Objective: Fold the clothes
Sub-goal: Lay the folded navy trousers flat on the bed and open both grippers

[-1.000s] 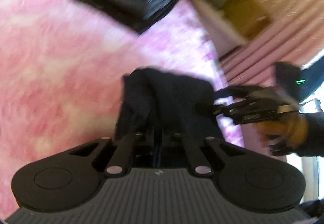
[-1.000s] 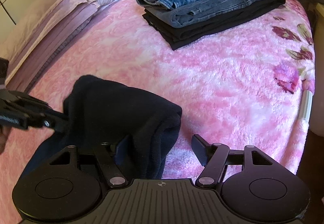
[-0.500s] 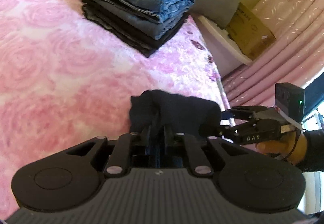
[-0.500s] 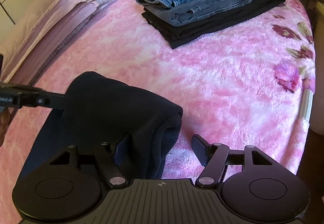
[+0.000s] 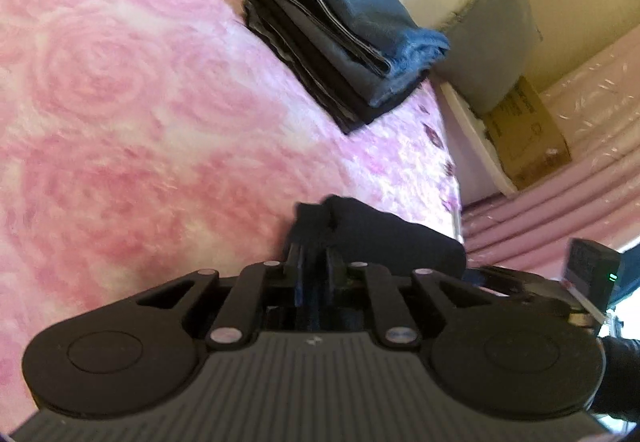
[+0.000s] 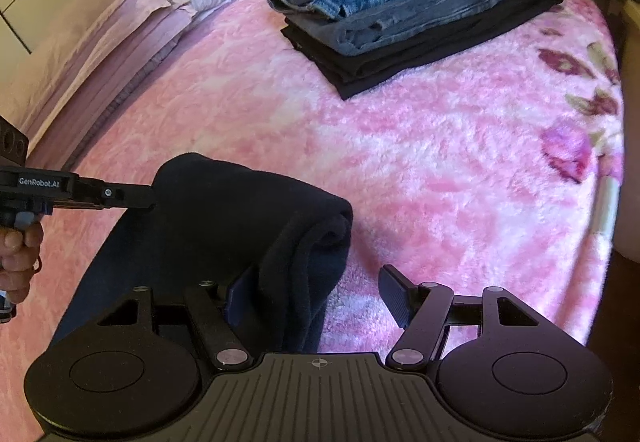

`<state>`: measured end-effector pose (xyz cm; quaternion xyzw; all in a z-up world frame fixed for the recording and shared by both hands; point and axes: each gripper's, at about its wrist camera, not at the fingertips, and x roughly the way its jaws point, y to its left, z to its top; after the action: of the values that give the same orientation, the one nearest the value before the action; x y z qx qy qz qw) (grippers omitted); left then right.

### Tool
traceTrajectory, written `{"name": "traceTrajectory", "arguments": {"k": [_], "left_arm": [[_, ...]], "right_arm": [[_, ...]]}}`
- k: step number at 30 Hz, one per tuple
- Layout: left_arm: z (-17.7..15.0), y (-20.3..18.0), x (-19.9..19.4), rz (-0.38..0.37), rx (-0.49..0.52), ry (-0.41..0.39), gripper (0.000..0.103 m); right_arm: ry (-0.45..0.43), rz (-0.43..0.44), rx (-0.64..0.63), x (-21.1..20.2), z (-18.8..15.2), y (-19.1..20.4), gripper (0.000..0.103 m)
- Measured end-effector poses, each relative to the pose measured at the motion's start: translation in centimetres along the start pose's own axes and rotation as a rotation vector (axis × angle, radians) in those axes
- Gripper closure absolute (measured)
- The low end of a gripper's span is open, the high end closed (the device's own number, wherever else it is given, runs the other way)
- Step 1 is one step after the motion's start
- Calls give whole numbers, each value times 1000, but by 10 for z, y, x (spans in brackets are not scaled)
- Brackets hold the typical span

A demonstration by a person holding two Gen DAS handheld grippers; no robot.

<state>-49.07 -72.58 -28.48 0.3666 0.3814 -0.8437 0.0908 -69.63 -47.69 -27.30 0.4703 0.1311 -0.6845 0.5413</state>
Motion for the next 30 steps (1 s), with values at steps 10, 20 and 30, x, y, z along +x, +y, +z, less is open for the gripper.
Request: {"name": "traceTrajectory", "arguments": {"k": [10,20,30], "left_arm": [[11,-62,8,-94,267,56,95],[13,-45,73,-25,255,85,100],[-25,-73,-36,59,319,62,98]], "right_arm": [[-169,-9,-265,-39,2,58,38],[-64,50,-195,17,5,7,38],[-80,90,-228,-64,-69,66,38]]}}
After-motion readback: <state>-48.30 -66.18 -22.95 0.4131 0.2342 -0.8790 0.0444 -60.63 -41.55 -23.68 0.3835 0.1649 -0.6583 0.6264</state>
